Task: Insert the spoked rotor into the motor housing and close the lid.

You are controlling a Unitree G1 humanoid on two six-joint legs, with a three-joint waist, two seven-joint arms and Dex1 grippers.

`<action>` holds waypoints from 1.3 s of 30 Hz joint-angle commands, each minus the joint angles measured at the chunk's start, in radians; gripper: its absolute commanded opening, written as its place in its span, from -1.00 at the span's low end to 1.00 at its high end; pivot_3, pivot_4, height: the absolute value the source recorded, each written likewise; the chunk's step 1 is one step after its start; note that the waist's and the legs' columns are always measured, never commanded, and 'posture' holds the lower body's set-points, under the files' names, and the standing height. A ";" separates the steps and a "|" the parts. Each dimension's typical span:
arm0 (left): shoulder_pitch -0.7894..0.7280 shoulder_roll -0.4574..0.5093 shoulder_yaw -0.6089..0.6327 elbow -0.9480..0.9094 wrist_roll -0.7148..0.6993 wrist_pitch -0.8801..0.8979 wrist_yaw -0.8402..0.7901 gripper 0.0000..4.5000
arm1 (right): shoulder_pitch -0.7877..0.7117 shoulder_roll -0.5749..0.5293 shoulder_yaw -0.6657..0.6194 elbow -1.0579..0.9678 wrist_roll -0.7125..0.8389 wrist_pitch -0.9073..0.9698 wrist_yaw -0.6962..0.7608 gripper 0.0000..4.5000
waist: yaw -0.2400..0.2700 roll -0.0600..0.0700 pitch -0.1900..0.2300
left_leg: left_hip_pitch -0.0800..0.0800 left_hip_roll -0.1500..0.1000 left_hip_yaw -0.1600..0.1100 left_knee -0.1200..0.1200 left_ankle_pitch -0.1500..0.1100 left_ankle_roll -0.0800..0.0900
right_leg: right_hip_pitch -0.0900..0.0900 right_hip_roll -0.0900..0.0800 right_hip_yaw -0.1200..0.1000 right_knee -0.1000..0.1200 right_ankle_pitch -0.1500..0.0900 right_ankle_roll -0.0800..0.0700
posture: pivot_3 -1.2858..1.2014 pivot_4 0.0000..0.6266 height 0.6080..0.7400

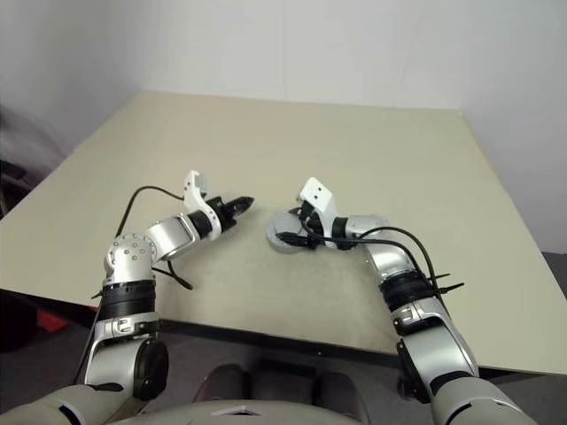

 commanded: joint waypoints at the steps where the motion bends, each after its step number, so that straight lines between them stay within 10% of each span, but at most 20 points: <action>1: -0.035 0.001 -0.047 0.010 0.005 0.041 -0.044 -0.99 | 0.029 -0.018 0.005 0.056 -0.052 0.029 -0.040 0.40 | 0.000 0.000 0.000 | 0.000 0.000 0.000 0.000 0.000 0.000 | 0.000 0.000 0.000 0.000 0.000 0.000 | 0.03 -1.00 1.00; 26: -0.074 0.001 -0.031 0.114 0.094 0.253 -0.019 -0.99 | 0.012 -0.007 -0.037 -0.062 0.012 0.196 -0.051 0.40 | 0.000 0.001 -0.001 | 0.003 0.000 0.001 -0.008 0.004 -0.001 | 0.002 -0.002 0.000 -0.006 0.001 0.001 | 0.03 -1.00 1.00; 30: -0.076 -0.006 -0.018 0.110 0.091 0.261 -0.024 -1.00 | 0.021 -0.015 -0.027 -0.077 0.017 0.178 -0.011 0.98 | 0.002 0.001 -0.001 | 0.002 0.000 0.001 -0.010 0.004 -0.001 | 0.002 -0.002 0.000 -0.007 0.001 0.001 | 0.03 -1.00 1.00; 39: -0.079 -0.026 -0.006 0.087 0.074 0.288 -0.053 -1.00 | 0.093 -0.013 -0.087 -0.294 0.206 0.246 0.142 0.98 | 0.002 0.001 -0.001 | -0.003 0.000 0.001 -0.014 0.006 0.004 | -0.003 -0.002 -0.001 -0.009 0.001 0.002 | 0.03 -1.00 1.00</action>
